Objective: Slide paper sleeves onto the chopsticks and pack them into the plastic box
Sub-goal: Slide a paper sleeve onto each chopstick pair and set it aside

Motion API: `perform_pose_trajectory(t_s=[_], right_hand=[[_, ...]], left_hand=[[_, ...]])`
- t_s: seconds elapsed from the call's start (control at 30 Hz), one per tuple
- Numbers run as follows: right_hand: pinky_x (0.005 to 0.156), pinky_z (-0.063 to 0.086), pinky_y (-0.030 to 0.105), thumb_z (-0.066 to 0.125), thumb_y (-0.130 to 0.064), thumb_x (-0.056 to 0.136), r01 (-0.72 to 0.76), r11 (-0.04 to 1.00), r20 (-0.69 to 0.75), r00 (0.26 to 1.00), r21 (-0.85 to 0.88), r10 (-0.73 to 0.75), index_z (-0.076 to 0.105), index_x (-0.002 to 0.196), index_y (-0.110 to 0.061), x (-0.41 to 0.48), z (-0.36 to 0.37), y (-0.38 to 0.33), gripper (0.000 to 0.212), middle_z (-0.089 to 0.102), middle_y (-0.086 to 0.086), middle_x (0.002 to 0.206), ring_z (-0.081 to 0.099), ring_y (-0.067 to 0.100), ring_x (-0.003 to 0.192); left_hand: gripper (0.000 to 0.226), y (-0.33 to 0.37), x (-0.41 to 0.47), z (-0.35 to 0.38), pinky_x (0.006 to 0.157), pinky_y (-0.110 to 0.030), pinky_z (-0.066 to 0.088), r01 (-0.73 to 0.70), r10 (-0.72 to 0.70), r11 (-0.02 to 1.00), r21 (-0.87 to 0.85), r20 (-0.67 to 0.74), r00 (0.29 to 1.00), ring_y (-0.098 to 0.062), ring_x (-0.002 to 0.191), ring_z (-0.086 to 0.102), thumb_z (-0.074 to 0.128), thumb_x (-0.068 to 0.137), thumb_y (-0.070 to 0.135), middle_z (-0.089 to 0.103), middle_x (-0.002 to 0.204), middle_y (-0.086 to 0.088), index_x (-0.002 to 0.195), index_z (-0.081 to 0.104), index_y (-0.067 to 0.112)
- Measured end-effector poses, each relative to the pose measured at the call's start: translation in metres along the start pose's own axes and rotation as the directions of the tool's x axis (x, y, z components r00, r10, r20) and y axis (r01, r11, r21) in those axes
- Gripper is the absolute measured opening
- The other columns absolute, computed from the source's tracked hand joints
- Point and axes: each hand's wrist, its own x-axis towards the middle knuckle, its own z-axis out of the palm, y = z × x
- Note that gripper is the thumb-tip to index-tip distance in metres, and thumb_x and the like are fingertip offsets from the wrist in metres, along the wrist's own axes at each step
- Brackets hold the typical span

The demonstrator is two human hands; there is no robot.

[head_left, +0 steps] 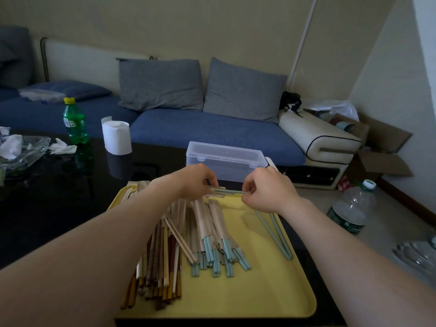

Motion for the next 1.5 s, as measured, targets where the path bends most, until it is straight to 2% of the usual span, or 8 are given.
perform_pose_trajectory(t_s=[0.27,0.47,0.73,0.83,0.97,1.13,1.33,1.5], right_hand=[[0.057,0.046,0.023,0.07,-0.022,0.085,-0.011,1.0,0.003,1.0,0.006,0.011,0.08,0.086,-0.027,0.0,0.001,0.002,0.011,0.071,-0.012,0.079,0.067,0.013,0.077],[0.084,0.057,0.022,0.071,-0.012,0.093,0.054,0.948,0.027,0.997,0.314,-0.066,0.084,0.113,-0.02,0.007,0.007,-0.01,0.025,0.079,-0.01,0.103,0.071,0.007,0.096],[0.085,0.048,0.038,0.045,-0.007,0.104,-0.435,0.679,0.059,0.863,0.591,0.502,0.071,0.121,-0.003,0.012,-0.004,-0.018,0.032,0.065,0.011,0.117,0.05,0.028,0.097],[0.094,0.048,0.04,0.043,-0.004,0.102,-0.426,0.659,0.17,0.893,0.62,0.418,0.065,0.11,0.001,0.013,0.0,-0.028,0.024,0.065,0.016,0.117,0.058,0.035,0.109],[0.106,0.044,0.04,0.04,-0.006,0.109,-0.391,0.727,0.35,0.911,0.565,0.219,0.051,0.155,-0.008,0.01,0.001,-0.043,0.047,0.057,0.014,0.148,0.053,0.032,0.14],[0.069,0.046,0.029,0.066,-0.028,0.104,-0.224,0.854,0.369,0.929,0.47,0.04,0.082,0.1,-0.016,0.009,0.005,-0.04,0.02,0.071,0.002,0.089,0.06,0.017,0.078],[0.07,0.045,0.032,0.07,-0.021,0.1,-0.274,0.905,0.424,0.898,0.326,0.119,0.08,0.108,-0.011,0.012,-0.003,-0.05,0.016,0.063,0.006,0.091,0.055,0.02,0.078],[0.059,0.051,0.027,0.079,-0.011,0.095,-0.409,0.853,0.646,0.754,0.324,0.116,0.076,0.113,0.001,0.013,-0.009,-0.06,0.021,0.078,0.012,0.087,0.07,0.02,0.067]], left_hand=[[0.013,0.0,0.0,0.0,0.095,-0.03,0.052,-0.003,0.003,1.0,0.007,-0.009,1.0,-0.012,0.103,0.064,0.065,0.102,0.021,0.066,0.107,0.008,0.107,0.068,0.032],[0.017,0.003,0.002,0.002,0.097,-0.035,0.056,-0.034,0.034,0.999,0.019,-0.013,0.999,-0.011,0.101,0.066,0.065,0.1,0.023,0.069,0.11,0.008,0.113,0.072,0.033],[0.02,0.004,0.0,-0.001,0.095,-0.031,0.055,-0.039,0.035,0.998,-0.051,-0.07,0.997,-0.013,0.102,0.066,0.065,0.101,0.021,0.069,0.114,0.004,0.119,0.069,0.031],[0.022,0.008,-0.001,-0.003,0.09,-0.03,0.058,-0.059,0.055,0.994,-0.09,-0.046,0.997,-0.009,0.091,0.071,0.07,0.099,0.019,0.075,0.099,0.005,0.114,0.065,0.035],[0.035,0.015,-0.005,-0.004,0.088,-0.028,0.055,-0.05,0.048,0.995,-0.09,-0.015,0.999,-0.007,0.089,0.071,0.072,0.098,0.017,0.076,0.094,0.005,0.125,0.056,0.032],[0.046,0.015,-0.009,-0.006,0.093,-0.039,0.058,0.004,0.001,0.997,-0.072,0.062,0.998,-0.014,0.097,0.071,0.075,0.095,0.021,0.075,0.101,0.002,0.132,0.049,0.032],[0.052,0.007,-0.007,-0.01,0.111,-0.053,0.031,0.084,-0.078,0.988,0.132,-0.044,0.996,-0.019,0.126,0.045,0.077,0.09,0.028,0.066,0.117,0.014,0.131,0.048,0.041],[0.055,-0.01,-0.009,-0.017,0.114,-0.055,0.036,0.226,-0.223,0.959,0.173,-0.035,0.974,-0.03,0.133,0.039,0.068,0.089,0.018,0.049,0.138,-0.002,0.138,0.049,0.034]])
